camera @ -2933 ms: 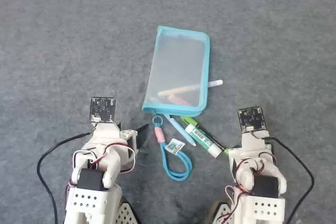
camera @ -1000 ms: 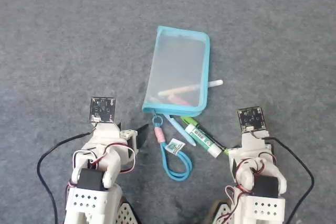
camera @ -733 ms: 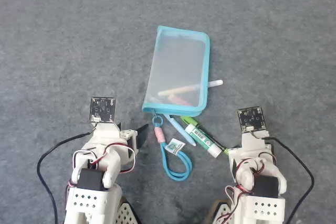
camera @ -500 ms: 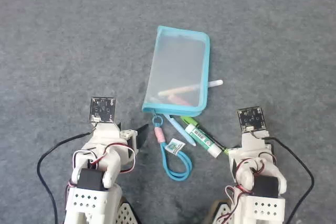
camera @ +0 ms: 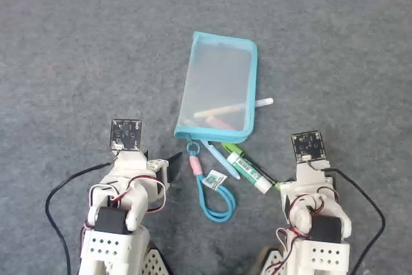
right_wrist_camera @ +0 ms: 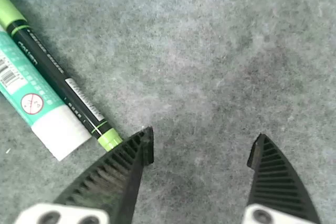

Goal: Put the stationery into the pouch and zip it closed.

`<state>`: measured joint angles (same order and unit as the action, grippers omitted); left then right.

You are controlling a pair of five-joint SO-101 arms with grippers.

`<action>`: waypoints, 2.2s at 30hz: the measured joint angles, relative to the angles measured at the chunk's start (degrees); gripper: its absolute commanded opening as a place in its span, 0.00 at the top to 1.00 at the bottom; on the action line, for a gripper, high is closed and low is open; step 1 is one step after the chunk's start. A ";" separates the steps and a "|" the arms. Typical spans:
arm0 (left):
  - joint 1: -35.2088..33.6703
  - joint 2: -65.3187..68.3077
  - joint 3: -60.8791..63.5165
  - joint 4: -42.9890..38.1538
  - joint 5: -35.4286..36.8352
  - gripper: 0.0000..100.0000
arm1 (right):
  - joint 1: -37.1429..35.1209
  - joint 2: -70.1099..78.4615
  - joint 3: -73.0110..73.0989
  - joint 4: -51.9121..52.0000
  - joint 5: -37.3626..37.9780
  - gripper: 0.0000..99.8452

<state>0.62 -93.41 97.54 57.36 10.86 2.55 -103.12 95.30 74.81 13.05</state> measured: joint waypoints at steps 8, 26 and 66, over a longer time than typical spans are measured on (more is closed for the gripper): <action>0.00 0.00 0.00 0.00 0.00 0.72 | 0.00 0.00 0.00 0.00 0.00 0.71; 0.00 0.00 0.00 0.00 0.00 0.72 | 0.00 0.00 0.00 0.00 0.00 0.71; -7.47 0.00 0.00 2.02 -4.66 0.72 | -20.57 0.00 0.00 -2.90 0.00 0.71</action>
<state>-6.86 -93.41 97.54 59.38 6.20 -18.02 -103.12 95.30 71.91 13.05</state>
